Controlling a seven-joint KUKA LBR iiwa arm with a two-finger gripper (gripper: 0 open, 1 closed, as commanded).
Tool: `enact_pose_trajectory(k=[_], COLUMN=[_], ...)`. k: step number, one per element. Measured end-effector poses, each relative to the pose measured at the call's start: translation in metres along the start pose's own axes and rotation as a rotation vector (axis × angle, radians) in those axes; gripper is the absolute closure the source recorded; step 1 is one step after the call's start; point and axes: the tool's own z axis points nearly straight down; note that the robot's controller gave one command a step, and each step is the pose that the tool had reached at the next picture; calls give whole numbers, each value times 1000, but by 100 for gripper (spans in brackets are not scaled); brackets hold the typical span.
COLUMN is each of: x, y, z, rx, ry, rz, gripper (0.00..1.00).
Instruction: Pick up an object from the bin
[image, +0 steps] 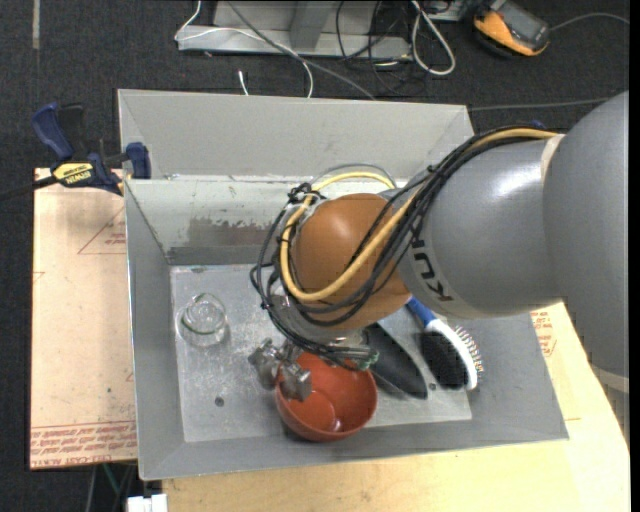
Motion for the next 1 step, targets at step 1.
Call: enact_pose_trajectory(k=[1], x=[0], y=[1], z=[-39], rx=[-3], ry=[4], rz=[1], gripper=[100])
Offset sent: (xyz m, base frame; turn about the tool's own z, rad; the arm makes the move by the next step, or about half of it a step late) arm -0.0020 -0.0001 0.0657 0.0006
